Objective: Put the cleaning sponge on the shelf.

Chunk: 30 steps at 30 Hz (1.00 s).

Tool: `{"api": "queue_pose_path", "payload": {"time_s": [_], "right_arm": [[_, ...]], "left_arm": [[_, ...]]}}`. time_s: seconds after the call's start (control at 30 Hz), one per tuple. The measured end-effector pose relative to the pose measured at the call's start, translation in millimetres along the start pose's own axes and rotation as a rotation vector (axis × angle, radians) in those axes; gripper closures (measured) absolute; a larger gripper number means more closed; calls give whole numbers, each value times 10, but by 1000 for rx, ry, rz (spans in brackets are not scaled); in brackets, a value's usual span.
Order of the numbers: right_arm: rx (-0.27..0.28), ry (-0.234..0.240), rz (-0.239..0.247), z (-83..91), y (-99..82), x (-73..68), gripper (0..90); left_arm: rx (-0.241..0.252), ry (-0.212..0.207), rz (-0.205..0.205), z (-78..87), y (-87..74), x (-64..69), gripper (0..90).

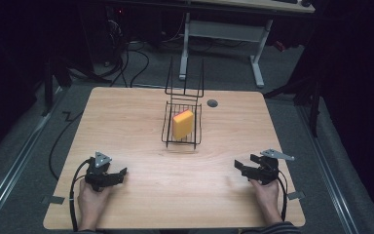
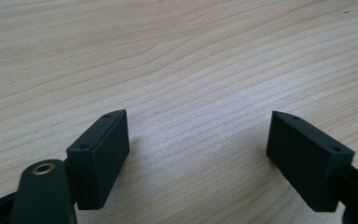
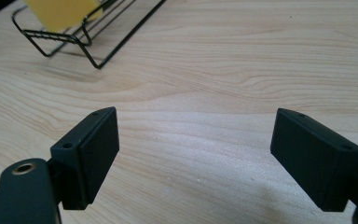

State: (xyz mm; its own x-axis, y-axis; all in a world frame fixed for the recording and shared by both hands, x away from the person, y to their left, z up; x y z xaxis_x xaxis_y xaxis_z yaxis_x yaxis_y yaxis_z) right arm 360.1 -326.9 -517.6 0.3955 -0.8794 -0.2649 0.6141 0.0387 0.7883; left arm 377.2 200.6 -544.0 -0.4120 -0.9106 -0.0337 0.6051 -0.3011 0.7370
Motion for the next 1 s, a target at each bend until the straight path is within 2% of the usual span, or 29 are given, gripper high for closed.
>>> {"api": "queue_pose_path", "payload": {"time_s": [0.13, 0.6, 0.83, 0.9, 1.0], "right_arm": [[-15, -24, 30, -62, -23, 4, 160], [-55, -75, 35, -185, -71, 23, 163], [-82, -104, 62, -230, -68, 1, 171], [-126, -121, 89, -266, -63, -5, 183], [-164, -181, 159, -313, -65, -74, 201]], "left_arm": [[0, 0, 0, 0, 0, 0, 216], [0, 0, 1, 0, 0, 0, 216], [0, 0, 0, 0, 0, 0, 217], [0, 0, 0, 0, 0, 0, 217], [0, 0, 0, 1, -1, 0, 217]]}}
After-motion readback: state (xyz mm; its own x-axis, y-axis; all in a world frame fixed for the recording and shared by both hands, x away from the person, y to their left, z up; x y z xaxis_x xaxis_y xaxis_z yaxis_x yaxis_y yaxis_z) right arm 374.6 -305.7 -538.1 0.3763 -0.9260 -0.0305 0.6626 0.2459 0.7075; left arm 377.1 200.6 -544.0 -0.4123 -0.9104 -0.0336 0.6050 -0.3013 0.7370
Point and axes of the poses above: each handheld gripper's, and its own axes: z roughly backward along the jaws, y roughly out of its top, x roughly to its right, the point moved 1 cm from there along -z, roughly forward along the jaws, and after that the axes turned 4 degrees about y, right-handed, at the moved point
